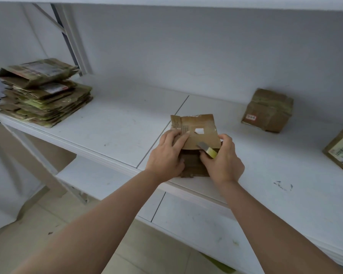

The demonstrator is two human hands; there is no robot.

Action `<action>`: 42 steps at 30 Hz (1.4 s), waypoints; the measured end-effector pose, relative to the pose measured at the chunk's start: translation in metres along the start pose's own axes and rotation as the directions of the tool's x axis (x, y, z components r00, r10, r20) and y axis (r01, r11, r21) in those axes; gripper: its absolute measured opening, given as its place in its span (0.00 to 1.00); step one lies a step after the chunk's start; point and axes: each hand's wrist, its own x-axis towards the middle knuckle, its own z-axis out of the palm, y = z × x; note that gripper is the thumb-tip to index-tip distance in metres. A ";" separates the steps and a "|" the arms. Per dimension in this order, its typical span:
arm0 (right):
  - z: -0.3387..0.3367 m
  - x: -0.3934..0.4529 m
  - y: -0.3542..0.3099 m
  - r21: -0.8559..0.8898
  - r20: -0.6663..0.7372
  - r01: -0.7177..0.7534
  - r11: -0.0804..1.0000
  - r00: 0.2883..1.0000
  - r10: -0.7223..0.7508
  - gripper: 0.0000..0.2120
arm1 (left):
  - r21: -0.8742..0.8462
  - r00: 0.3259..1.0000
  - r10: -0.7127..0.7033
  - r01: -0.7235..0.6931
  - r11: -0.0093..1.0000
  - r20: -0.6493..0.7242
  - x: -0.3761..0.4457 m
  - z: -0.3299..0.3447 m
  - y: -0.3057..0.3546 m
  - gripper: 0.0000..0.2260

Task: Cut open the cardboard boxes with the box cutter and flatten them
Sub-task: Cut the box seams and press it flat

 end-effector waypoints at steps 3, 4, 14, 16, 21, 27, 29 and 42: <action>-0.006 -0.002 0.009 0.010 0.051 0.054 0.998 0.997 -0.055 0.33 | -0.120 1.000 -0.016 0.015 0.993 -0.007 -0.007 0.000 -0.011 0.43; -0.010 -0.002 0.013 0.011 0.054 0.041 0.999 0.998 -0.041 0.32 | -0.162 0.998 -0.054 0.052 0.985 -0.008 -0.008 0.000 -0.014 0.44; -0.024 -0.010 0.043 0.466 0.160 -0.131 0.875 0.985 0.062 0.19 | -0.248 0.990 -0.012 0.047 0.968 0.140 -0.015 0.004 -0.020 0.34; -0.025 -0.014 0.049 0.471 0.143 -0.117 0.874 0.988 0.056 0.18 | -0.193 0.980 -0.038 0.077 0.978 0.195 -0.014 0.005 -0.012 0.34; -0.035 -0.024 0.068 0.447 0.009 -0.232 0.864 0.967 0.255 0.14 | 0.074 0.872 0.064 -0.115 0.991 0.486 -0.009 0.015 0.005 0.35; -0.047 -0.014 0.060 0.024 0.121 -0.335 0.942 0.936 0.330 0.21 | 0.005 0.750 0.080 -0.110 0.994 0.657 -0.001 -0.003 0.014 0.18; -0.050 -0.012 0.054 -0.034 0.050 -0.288 0.957 0.956 0.289 0.16 | -0.001 0.776 0.060 -0.077 0.997 0.628 0.003 -0.005 0.017 0.19; -0.008 -0.018 0.042 -0.381 0.393 0.070 0.922 0.915 0.093 0.23 | 0.266 0.903 -0.006 -0.120 0.956 0.429 0.009 0.026 0.023 0.34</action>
